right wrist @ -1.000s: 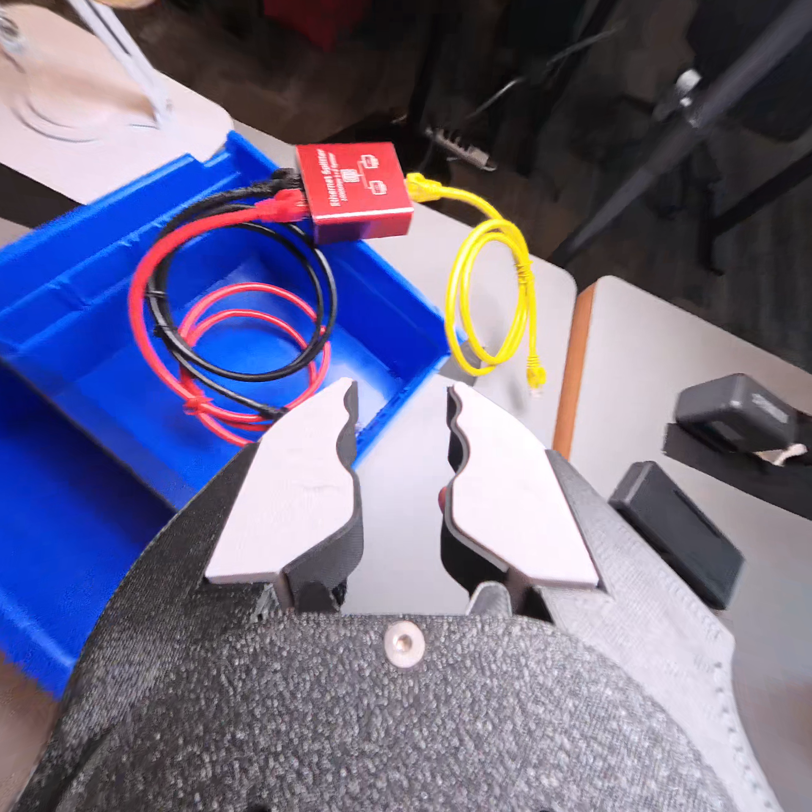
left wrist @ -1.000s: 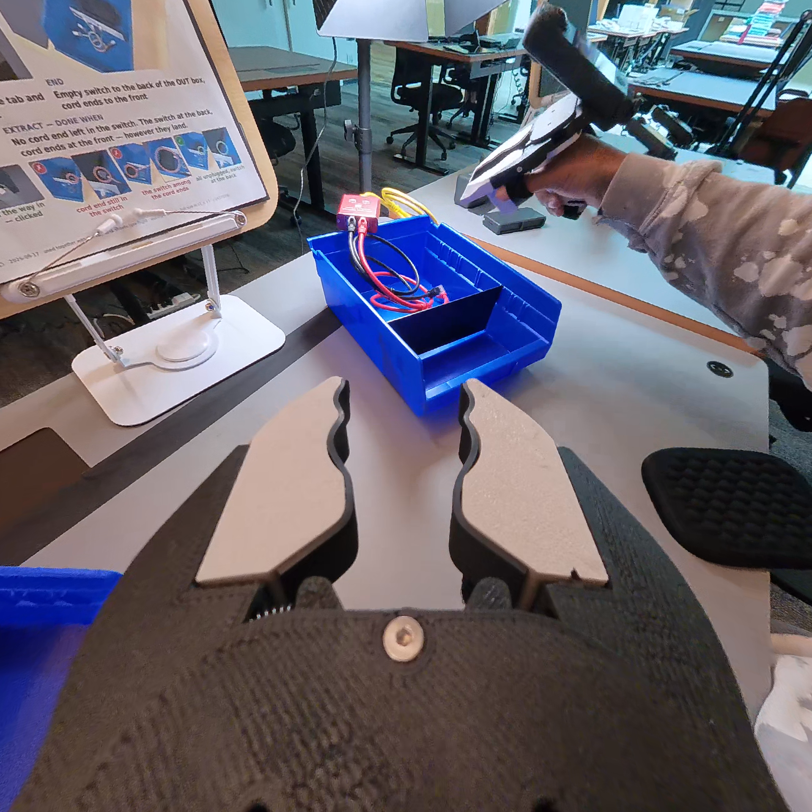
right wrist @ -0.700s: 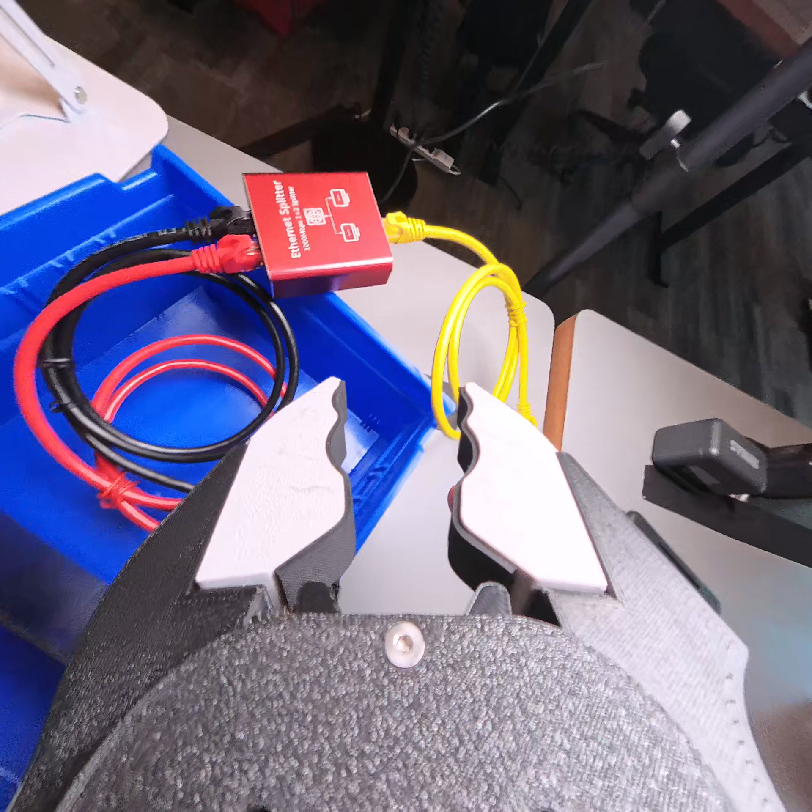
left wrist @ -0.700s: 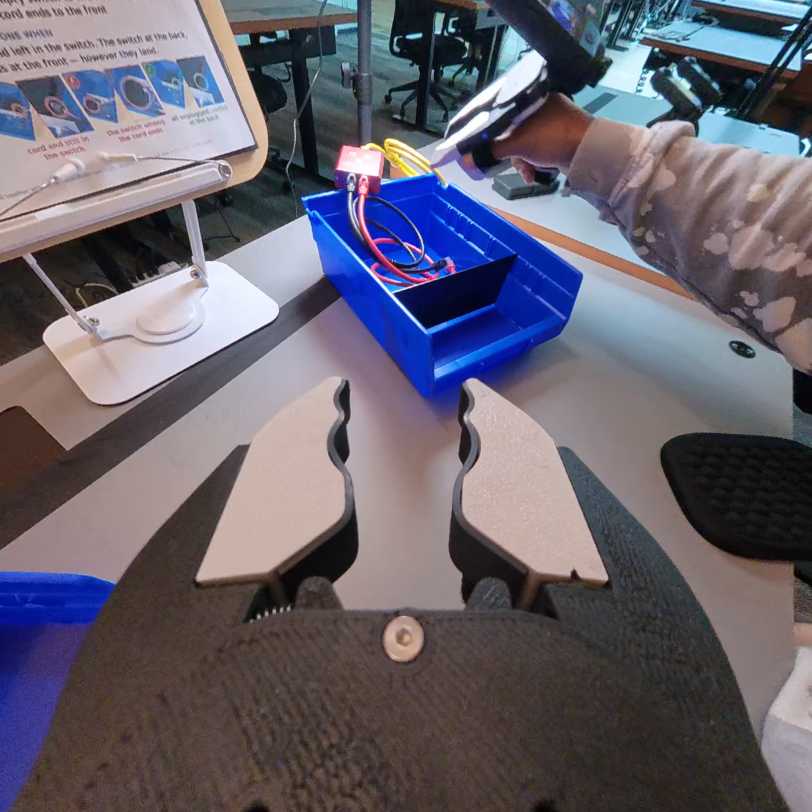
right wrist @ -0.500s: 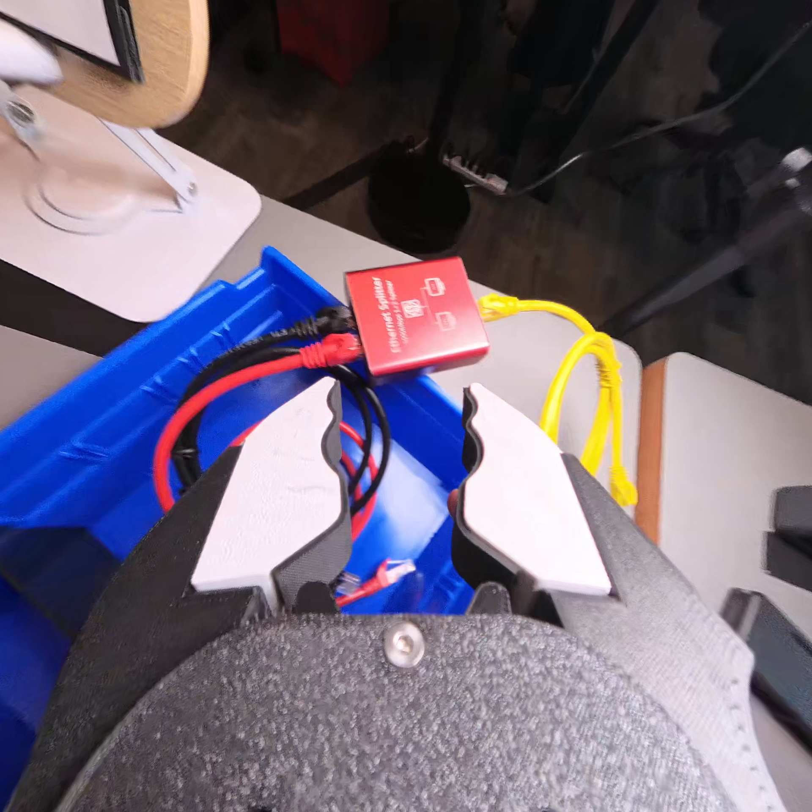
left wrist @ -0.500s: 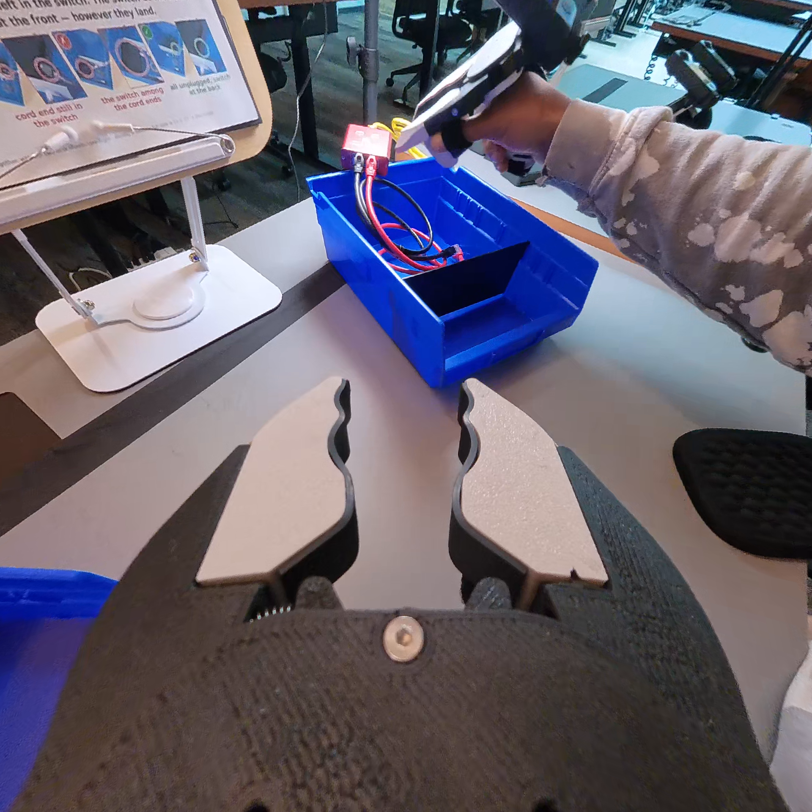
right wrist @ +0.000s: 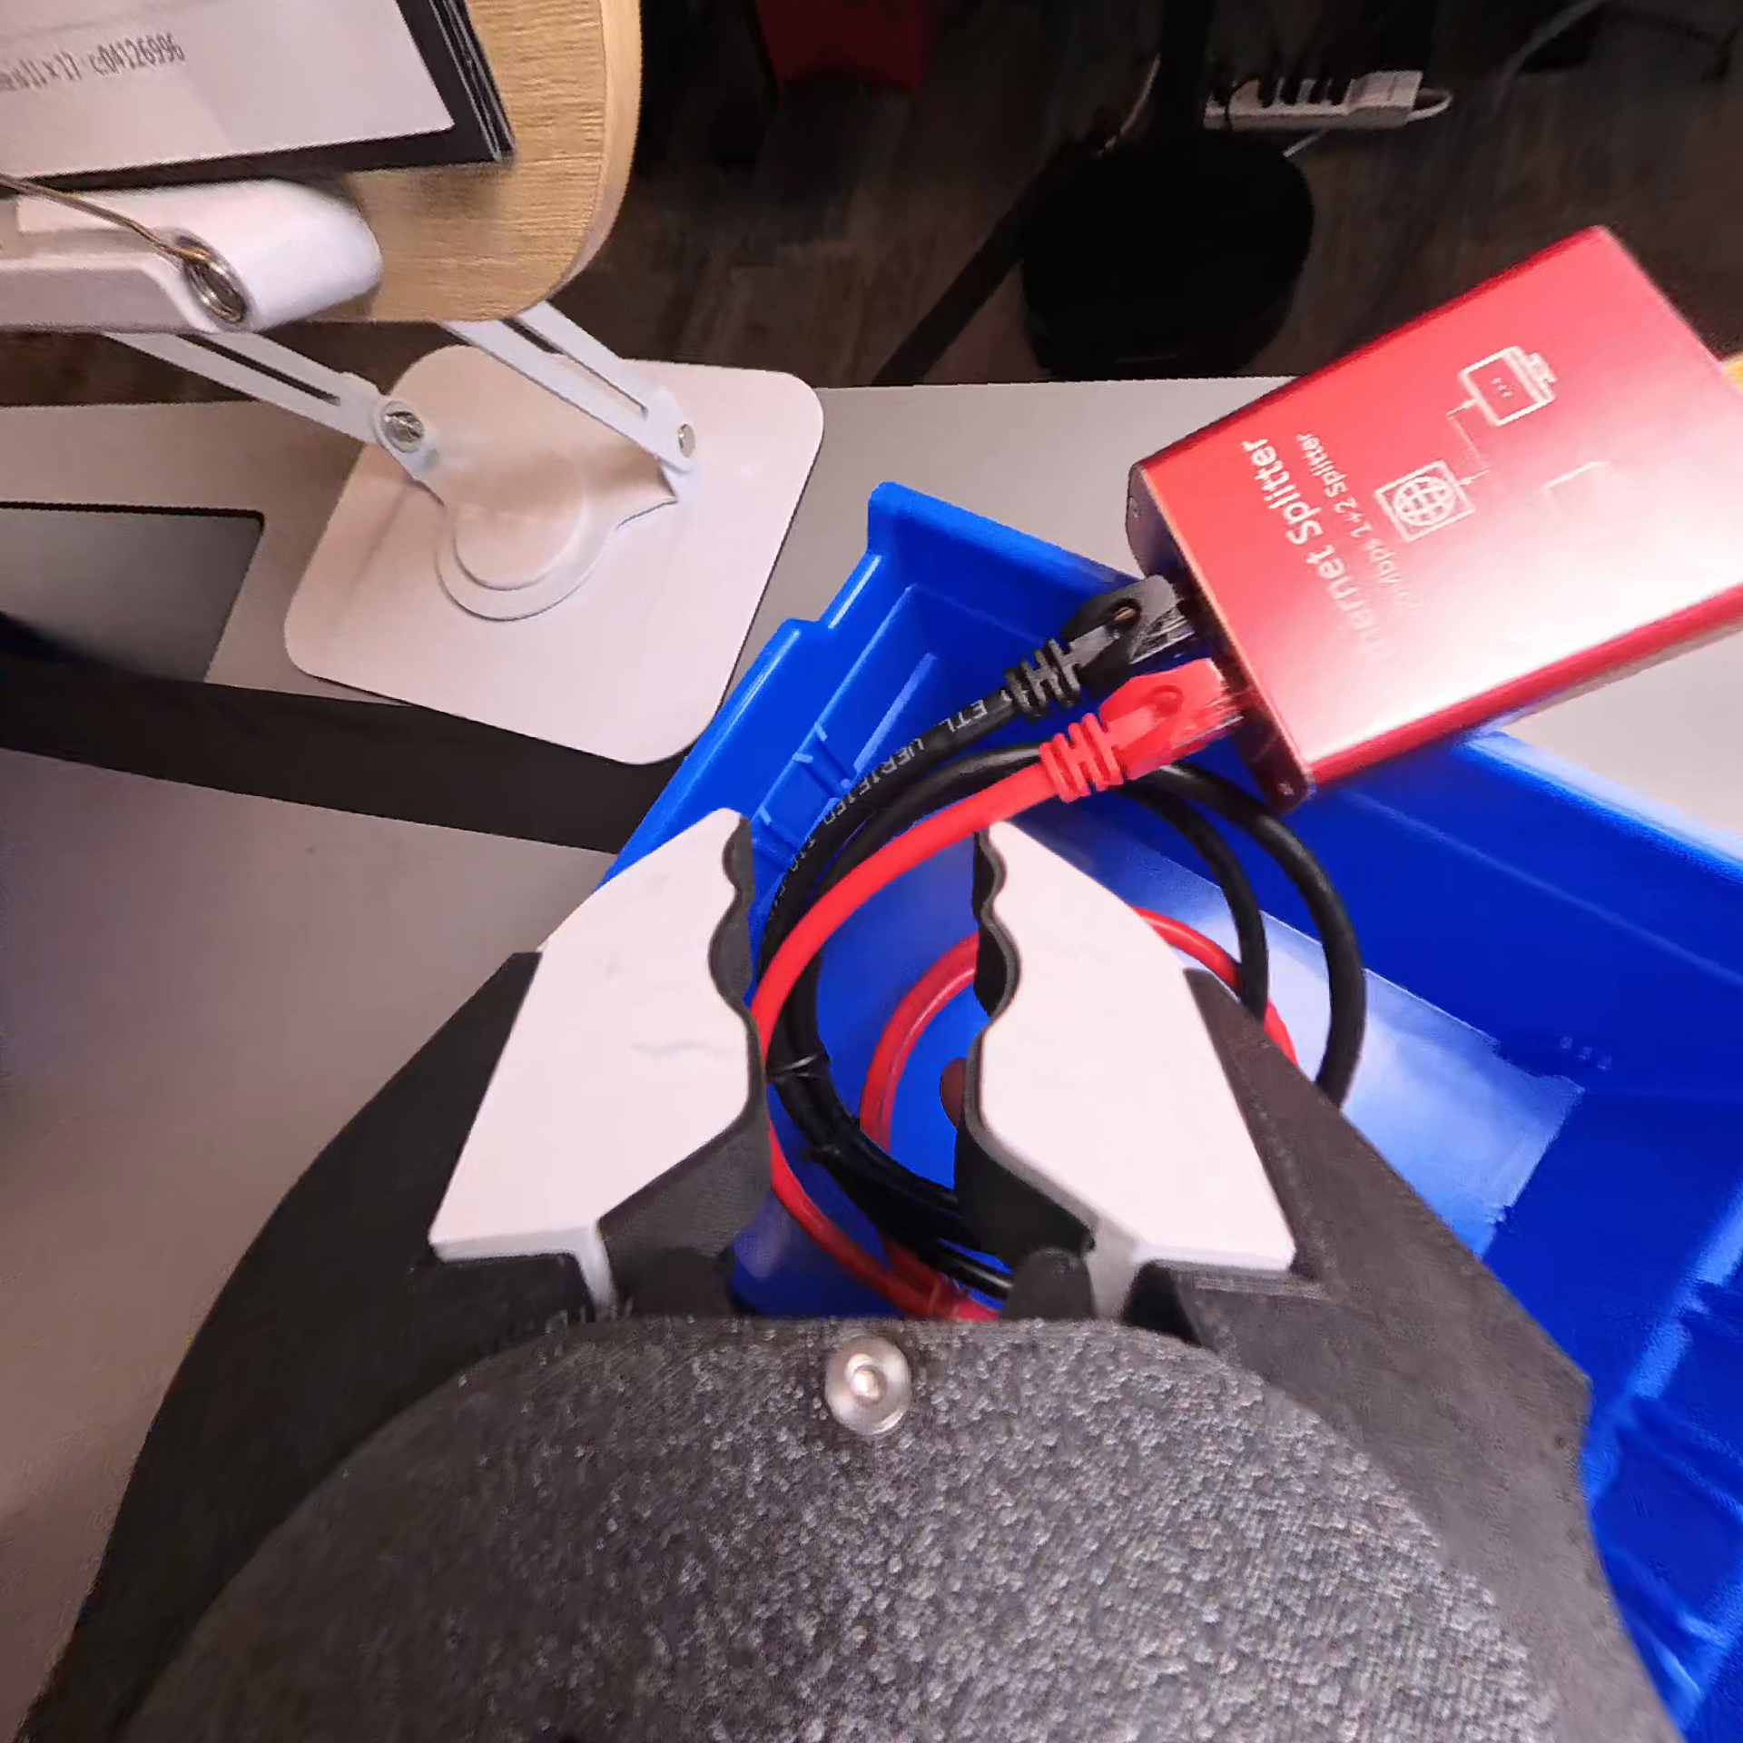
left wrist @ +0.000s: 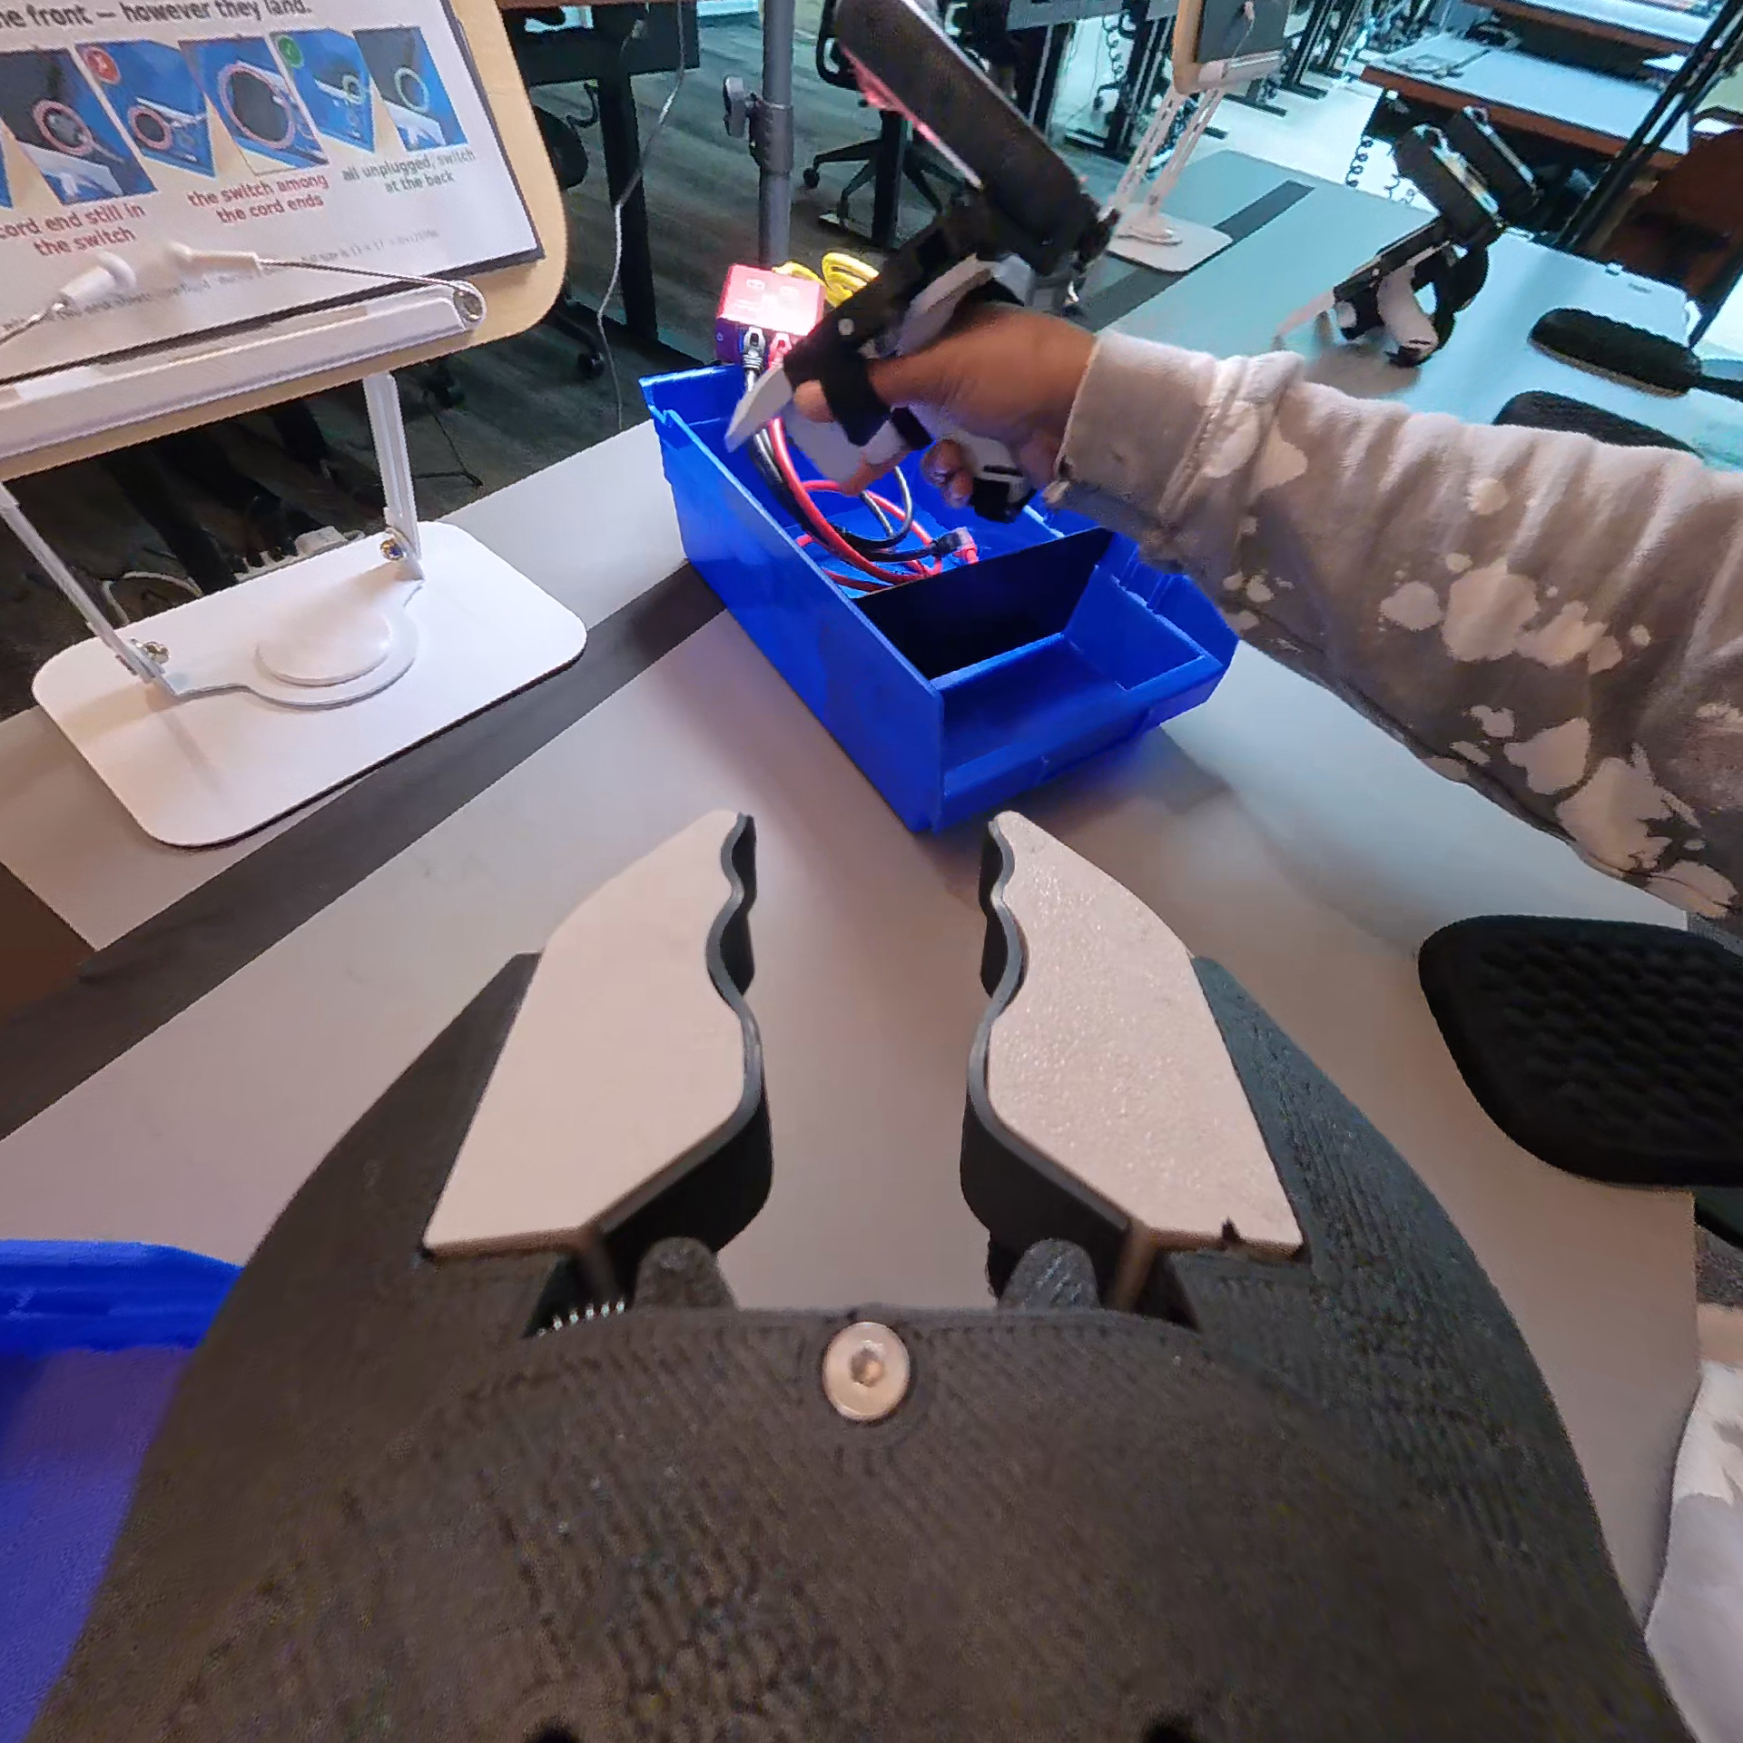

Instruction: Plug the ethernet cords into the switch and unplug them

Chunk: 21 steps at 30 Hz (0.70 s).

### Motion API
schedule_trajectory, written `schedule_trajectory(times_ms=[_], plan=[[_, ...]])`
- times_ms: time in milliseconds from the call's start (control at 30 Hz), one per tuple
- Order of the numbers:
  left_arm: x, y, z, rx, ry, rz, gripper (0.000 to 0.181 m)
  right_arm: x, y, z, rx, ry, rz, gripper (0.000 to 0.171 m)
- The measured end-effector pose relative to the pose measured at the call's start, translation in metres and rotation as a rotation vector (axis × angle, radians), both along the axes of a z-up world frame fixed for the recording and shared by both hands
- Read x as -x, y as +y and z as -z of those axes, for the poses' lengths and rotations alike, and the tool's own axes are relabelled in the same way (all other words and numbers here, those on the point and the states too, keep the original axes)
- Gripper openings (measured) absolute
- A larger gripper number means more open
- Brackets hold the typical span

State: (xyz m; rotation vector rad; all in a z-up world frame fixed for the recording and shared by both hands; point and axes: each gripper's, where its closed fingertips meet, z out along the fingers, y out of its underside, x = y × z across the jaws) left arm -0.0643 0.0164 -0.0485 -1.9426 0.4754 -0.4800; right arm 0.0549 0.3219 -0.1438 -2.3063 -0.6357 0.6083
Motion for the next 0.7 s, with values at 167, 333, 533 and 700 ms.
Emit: schedule_trajectory(times_ms=[167, 333, 533, 700], plan=[[-0.004, -0.007, -0.006, -0.034, 0.027, 0.02, 0.046, -0.009, 0.01, -0.018, -0.227, -0.118, 0.015, 0.015], [-0.004, -0.008, -0.012, -0.051, 0.013, 0.029, 0.045, -0.019, -0.006, -0.065, -0.519, -0.268, -0.036, 0.008], [-0.011, -0.012, -0.02, -0.082, 0.02, 0.05, 0.045, -0.044, -0.013, -0.125, -0.717, -0.337, -0.023, 0.006], [-0.01, -0.016, -0.029, -0.115, 0.019, 0.051, 0.045, -0.056, -0.032, -0.188, -0.9, -0.374, -0.044, 0.0]])
